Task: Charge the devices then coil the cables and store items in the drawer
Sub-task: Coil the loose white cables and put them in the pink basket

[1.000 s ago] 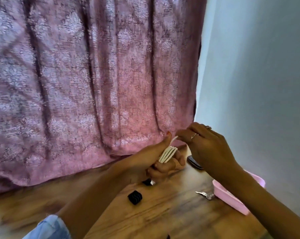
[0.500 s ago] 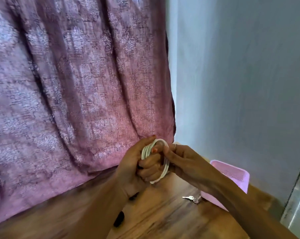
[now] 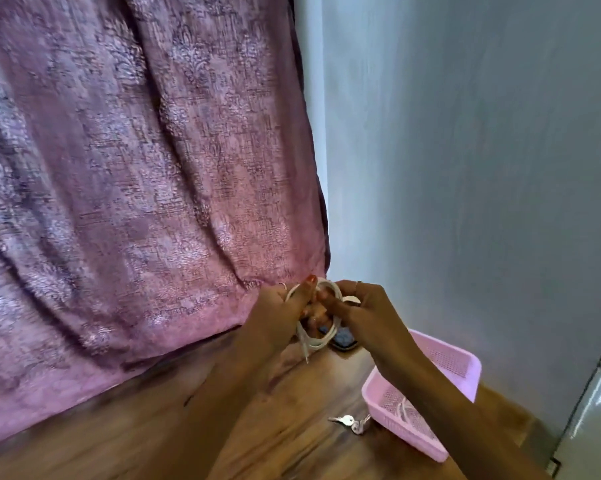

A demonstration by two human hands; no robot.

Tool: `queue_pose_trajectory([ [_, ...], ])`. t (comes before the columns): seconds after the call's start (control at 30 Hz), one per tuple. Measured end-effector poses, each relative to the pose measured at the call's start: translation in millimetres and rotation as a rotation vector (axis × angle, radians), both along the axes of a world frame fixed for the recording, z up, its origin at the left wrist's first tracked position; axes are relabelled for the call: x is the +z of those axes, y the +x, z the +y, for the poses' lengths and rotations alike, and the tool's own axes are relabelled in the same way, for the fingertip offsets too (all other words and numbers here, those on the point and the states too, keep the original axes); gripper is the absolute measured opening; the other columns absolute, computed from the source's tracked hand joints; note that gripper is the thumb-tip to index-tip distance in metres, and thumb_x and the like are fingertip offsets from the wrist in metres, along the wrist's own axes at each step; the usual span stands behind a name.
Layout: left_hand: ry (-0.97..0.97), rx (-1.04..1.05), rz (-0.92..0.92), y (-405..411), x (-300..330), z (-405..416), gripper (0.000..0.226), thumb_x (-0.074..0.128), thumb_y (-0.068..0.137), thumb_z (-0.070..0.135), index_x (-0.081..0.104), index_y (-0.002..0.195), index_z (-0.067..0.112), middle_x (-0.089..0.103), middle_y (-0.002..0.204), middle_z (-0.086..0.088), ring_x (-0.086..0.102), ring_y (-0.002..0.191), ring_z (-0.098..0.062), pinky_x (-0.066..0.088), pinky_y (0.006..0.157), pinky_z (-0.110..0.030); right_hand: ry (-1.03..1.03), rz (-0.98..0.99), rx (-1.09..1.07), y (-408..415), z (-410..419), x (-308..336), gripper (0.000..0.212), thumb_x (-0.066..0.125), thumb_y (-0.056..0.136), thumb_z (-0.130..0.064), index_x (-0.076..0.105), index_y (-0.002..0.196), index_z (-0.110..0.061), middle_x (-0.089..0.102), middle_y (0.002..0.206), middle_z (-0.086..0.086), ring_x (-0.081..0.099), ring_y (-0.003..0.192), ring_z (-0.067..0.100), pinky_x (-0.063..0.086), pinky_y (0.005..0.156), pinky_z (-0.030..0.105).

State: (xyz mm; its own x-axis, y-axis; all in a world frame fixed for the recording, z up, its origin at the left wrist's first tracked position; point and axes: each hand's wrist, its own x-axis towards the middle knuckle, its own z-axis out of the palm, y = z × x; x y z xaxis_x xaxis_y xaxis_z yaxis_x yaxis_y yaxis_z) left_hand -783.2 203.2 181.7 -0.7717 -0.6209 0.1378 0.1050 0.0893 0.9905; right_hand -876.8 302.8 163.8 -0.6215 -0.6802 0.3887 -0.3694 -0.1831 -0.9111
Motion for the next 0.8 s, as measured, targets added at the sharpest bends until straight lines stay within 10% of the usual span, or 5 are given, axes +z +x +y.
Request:
queue_pose_trajectory([
  [0.27, -0.640, 0.310, 0.027, -81.4, -35.8, 26.3, 0.015, 0.050, 0.097, 0.018, 0.059, 0.085, 0.015, 0.061, 0.073, 0.007, 0.057, 0.064, 0.000, 0.043, 0.058, -0.011, 0.028, -0.381, -0.027, -68.9, 13.6, -23.1, 0.025, 0.061, 0.088, -0.033, 0.075, 0.096, -0.014, 0.074, 0.091, 0.003, 0.067, 0.089, 0.023, 0.055, 0.087, 0.034],
  [0.8, -0.758, 0.185, 0.017, -147.8, -56.9, 20.0, 0.016, 0.046, 0.098, 0.010, 0.052, 0.085, 0.018, 0.054, 0.070, 0.009, 0.053, 0.061, -0.001, 0.040, 0.057, -0.011, -0.181, -0.872, 0.276, -123.0, 24.4, -42.6, 0.018, 0.055, 0.093, -0.016, 0.071, 0.088, -0.009, 0.068, 0.067, -0.001, 0.066, 0.061, 0.009, 0.054, 0.061, 0.024],
])
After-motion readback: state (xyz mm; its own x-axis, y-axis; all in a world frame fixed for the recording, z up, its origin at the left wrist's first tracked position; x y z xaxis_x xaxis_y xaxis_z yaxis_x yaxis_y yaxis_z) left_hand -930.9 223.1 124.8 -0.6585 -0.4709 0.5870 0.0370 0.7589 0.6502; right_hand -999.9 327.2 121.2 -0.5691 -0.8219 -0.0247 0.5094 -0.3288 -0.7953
